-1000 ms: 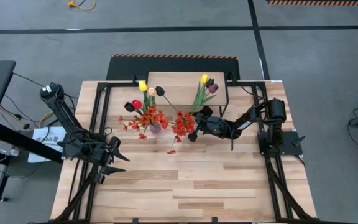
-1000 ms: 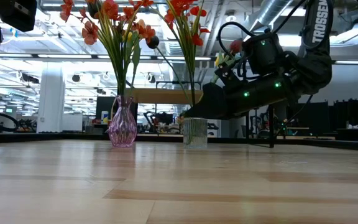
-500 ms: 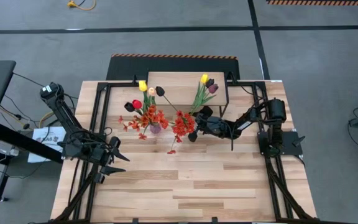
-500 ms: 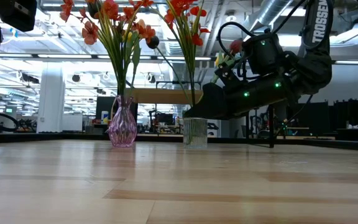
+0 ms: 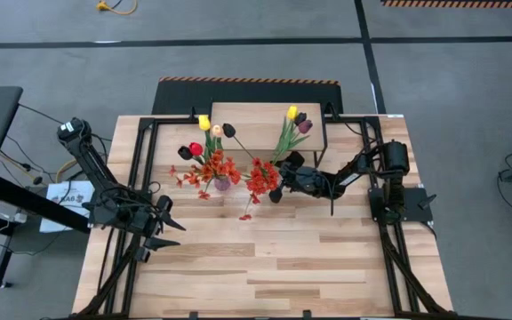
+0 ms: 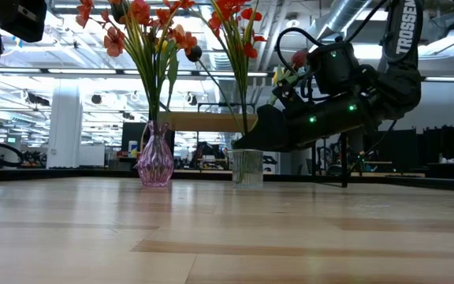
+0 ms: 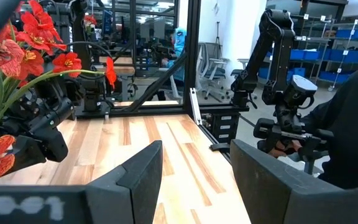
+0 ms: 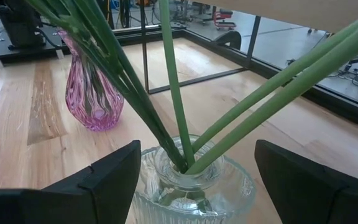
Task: Pick and place flowers into a vace then onto a shelf
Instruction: Put the transparent vase with flowers on the shelf
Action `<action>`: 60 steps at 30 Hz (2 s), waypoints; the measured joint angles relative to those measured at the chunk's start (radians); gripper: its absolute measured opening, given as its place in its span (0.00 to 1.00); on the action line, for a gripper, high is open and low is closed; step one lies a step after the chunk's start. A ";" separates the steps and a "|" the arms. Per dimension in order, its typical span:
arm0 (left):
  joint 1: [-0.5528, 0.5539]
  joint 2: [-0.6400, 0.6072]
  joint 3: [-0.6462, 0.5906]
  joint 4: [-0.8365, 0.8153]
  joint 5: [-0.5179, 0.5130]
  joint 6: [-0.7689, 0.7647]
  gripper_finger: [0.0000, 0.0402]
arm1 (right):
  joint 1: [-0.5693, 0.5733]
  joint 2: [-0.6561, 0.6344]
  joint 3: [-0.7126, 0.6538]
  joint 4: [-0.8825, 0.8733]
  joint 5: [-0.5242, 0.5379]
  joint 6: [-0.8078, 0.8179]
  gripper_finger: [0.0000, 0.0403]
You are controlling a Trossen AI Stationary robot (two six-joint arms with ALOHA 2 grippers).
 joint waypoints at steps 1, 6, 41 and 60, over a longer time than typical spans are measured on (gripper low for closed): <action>0.000 0.000 0.000 -0.002 0.000 -0.001 0.44 | 0.000 0.000 0.000 0.000 0.000 0.000 0.74; 0.000 0.000 0.000 -0.005 0.000 -0.002 0.44 | 0.000 0.000 0.000 -0.001 0.000 0.000 0.68; 0.000 0.000 0.000 -0.005 0.000 -0.018 0.44 | 0.000 0.000 0.001 -0.007 0.000 0.016 0.44; 0.000 0.000 0.000 -0.005 0.000 -0.018 0.44 | 0.000 0.000 0.000 -0.006 0.001 0.039 0.38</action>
